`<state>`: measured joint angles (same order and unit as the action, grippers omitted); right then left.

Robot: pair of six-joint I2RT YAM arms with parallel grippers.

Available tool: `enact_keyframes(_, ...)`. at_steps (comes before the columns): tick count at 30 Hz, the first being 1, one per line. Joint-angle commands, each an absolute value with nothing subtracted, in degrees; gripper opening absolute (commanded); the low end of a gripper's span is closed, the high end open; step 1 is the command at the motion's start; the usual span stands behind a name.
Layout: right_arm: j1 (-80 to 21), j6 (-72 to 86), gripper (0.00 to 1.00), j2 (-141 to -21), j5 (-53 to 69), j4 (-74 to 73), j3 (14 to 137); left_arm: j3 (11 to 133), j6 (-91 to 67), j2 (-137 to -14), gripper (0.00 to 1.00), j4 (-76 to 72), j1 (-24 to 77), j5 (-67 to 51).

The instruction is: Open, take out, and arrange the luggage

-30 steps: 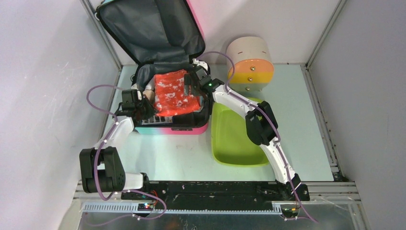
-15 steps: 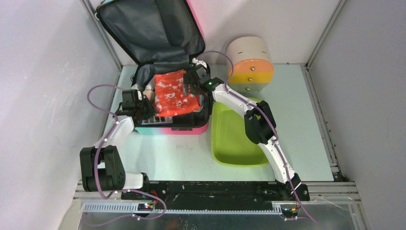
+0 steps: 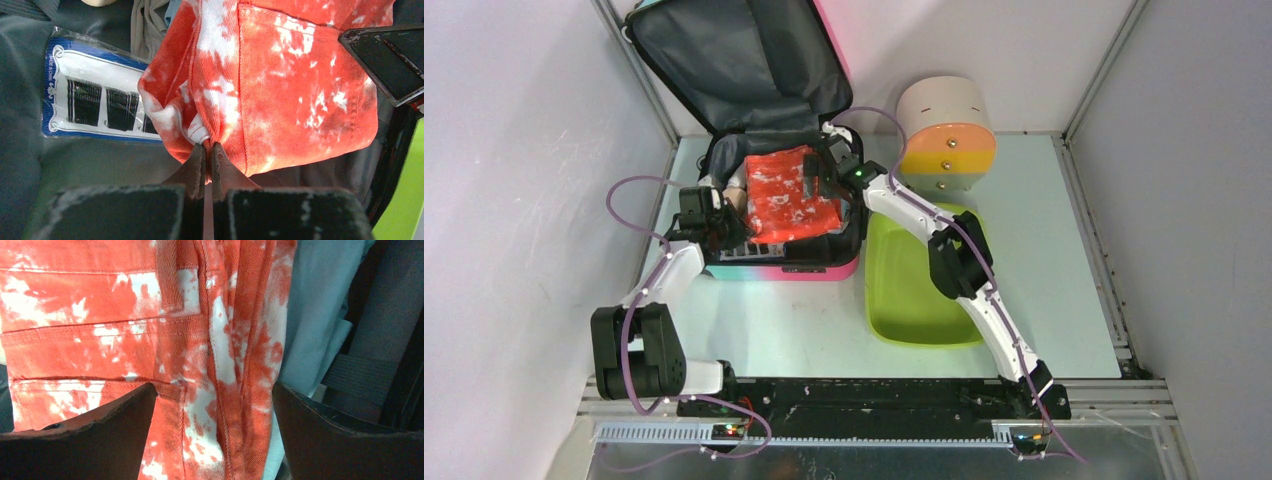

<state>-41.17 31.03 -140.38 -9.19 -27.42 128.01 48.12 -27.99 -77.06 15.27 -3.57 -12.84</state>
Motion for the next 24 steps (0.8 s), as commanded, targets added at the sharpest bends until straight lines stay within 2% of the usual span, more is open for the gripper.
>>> enact_keyframes(1, -41.1, 30.3, 0.90, -144.0, -9.6, -31.0, 132.5, 49.4, -26.0, -77.7, 0.00, 18.9, -4.2, -12.4)
enact_keyframes(5, -41.1, 29.3, 0.86, -144.3, -8.5, -30.7, 132.7, 49.6, -26.4, -77.8, 0.00, 18.9, -4.2, -12.0)
enact_keyframes(7, -41.0, 28.4, 0.74, -144.2, -7.4, -30.2, 132.5, 49.9, -26.3, -77.7, 0.03, 19.0, -4.2, -11.9)
enact_keyframes(8, -40.8, 27.7, 0.60, -144.1, -7.0, -29.6, 132.0, 50.1, -26.1, -77.6, 0.05, 19.3, -4.1, -12.0)
enact_keyframes(9, -40.7, 26.8, 0.51, -143.5, -6.4, -29.2, 131.5, 50.8, -25.9, -77.5, 0.12, 19.6, -4.2, -12.0)
enact_keyframes(10, -40.7, 26.0, 0.36, -143.0, -6.2, -27.9, 130.1, 51.4, -25.4, -77.4, 0.16, 20.7, -4.3, -11.2)
enact_keyframes(12, -40.6, 23.1, 0.20, -140.1, -6.1, -25.0, 127.0, 54.6, -24.8, -76.3, 0.34, 22.6, -4.5, -9.0)
enact_keyframes(14, -40.3, 19.9, 0.09, -137.9, -6.0, -22.6, 124.2, 56.9, -24.8, -75.6, 0.48, 23.0, -5.4, -7.8)
enact_keyframes(17, -39.1, 16.8, 0.00, -136.1, -6.0, -21.5, 122.5, 61.7, -23.8, -77.0, 0.58, 24.5, -6.7, -8.5)
enact_keyframes(20, -38.1, 15.9, 0.00, -134.4, -5.4, -20.9, 121.3, 67.5, -21.0, -80.6, 0.67, 25.4, -7.0, -9.4)
enact_keyframes(24, -37.1, 15.9, 0.00, -133.7, -4.6, -19.8, 119.9, 72.6, -18.7, -86.9, 0.74, 23.9, -7.0, -13.5)
